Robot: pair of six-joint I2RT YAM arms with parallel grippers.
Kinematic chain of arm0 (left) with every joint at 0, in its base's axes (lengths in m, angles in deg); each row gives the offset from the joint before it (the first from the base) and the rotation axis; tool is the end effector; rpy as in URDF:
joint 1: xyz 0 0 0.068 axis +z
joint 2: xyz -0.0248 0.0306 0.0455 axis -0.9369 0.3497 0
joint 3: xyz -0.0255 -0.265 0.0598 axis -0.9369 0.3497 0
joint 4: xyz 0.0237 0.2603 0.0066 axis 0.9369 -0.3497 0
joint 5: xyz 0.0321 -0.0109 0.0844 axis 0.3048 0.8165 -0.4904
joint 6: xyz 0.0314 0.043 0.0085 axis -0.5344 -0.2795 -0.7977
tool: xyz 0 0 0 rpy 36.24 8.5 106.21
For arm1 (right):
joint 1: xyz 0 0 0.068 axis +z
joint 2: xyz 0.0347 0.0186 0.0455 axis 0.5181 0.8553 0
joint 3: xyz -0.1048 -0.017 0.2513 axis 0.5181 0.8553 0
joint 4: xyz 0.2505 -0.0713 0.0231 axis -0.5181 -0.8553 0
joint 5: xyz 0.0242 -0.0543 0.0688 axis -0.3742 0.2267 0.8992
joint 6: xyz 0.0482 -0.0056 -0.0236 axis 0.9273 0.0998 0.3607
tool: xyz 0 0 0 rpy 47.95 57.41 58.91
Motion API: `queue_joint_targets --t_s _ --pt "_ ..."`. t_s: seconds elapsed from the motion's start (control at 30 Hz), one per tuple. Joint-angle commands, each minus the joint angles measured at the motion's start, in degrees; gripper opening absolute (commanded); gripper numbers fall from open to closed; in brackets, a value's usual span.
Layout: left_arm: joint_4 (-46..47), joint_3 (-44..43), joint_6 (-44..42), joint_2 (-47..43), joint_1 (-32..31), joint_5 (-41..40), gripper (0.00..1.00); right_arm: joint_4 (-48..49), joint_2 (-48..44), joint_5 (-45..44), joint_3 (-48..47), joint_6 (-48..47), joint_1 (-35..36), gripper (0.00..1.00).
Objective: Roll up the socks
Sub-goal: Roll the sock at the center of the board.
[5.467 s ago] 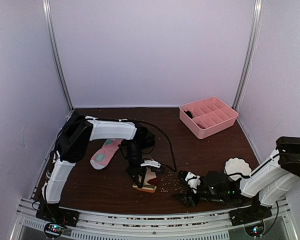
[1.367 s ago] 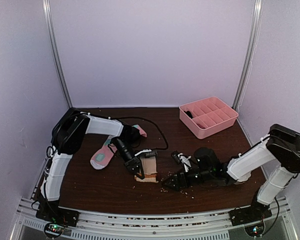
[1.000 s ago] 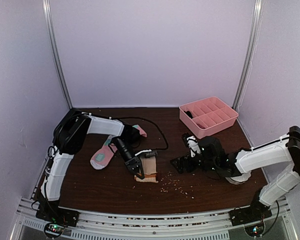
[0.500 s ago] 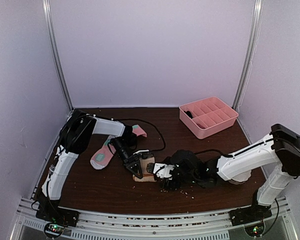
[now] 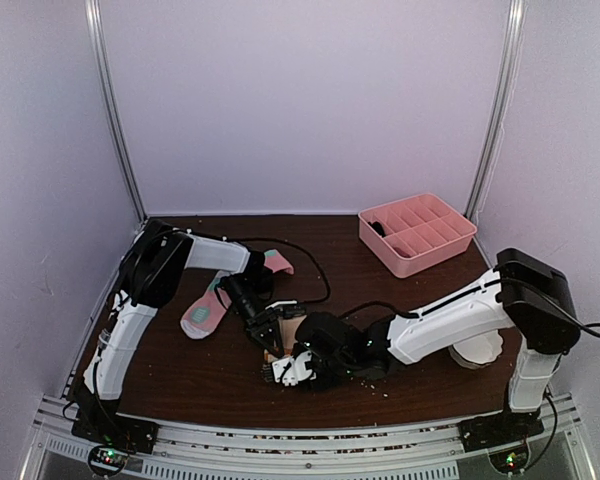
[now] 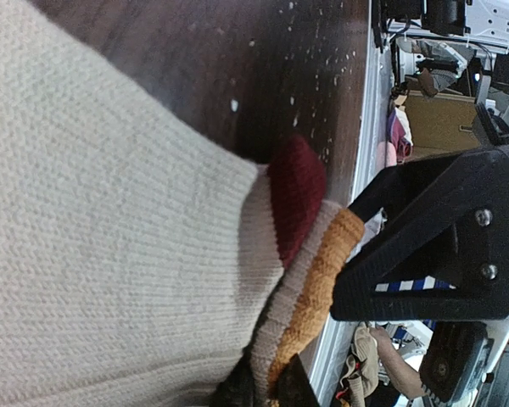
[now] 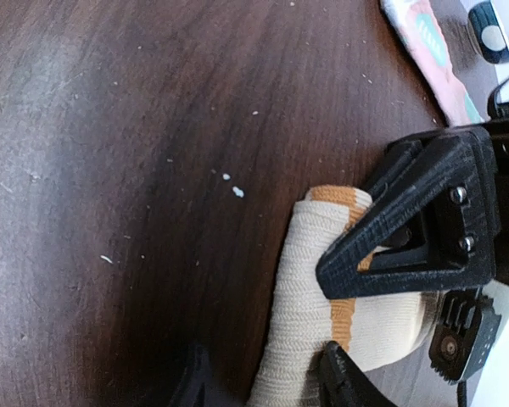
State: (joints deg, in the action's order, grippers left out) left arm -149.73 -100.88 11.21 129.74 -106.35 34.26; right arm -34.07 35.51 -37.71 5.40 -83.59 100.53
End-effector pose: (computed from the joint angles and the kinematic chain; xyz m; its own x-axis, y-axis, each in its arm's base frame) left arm 0.3109 -0.2703 0.0751 -0.6190 0.7840 0.0468 0.3420 0.3227 -0.8826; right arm 0.1350 0.3520 0.1352 0.4302 -0.7815 -0.4519 -0.8569 -0.1959 -0.4769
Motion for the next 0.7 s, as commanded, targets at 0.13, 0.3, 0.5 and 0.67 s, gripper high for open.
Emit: queue_joint_targets --t_s 0.13,0.3,0.5,0.67 --pt "3.79 1.33 -0.85 4.45 0.59 -13.06 0.00 -1.03 6.43 -6.62 -2.90 -0.64 -0.37 0.30" --pt "3.71 1.62 -1.39 4.16 0.61 -14.57 0.00 -0.11 7.75 -5.06 -2.18 2.38 -1.71 0.28" --pt "3.62 1.72 -1.91 3.81 0.61 -16.05 0.00 -3.74 8.35 1.00 -1.84 5.72 -3.65 0.22" --pt "4.62 1.38 -2.92 1.32 0.61 -16.55 0.12 -7.75 9.86 8.16 -1.92 9.61 -5.66 0.14"
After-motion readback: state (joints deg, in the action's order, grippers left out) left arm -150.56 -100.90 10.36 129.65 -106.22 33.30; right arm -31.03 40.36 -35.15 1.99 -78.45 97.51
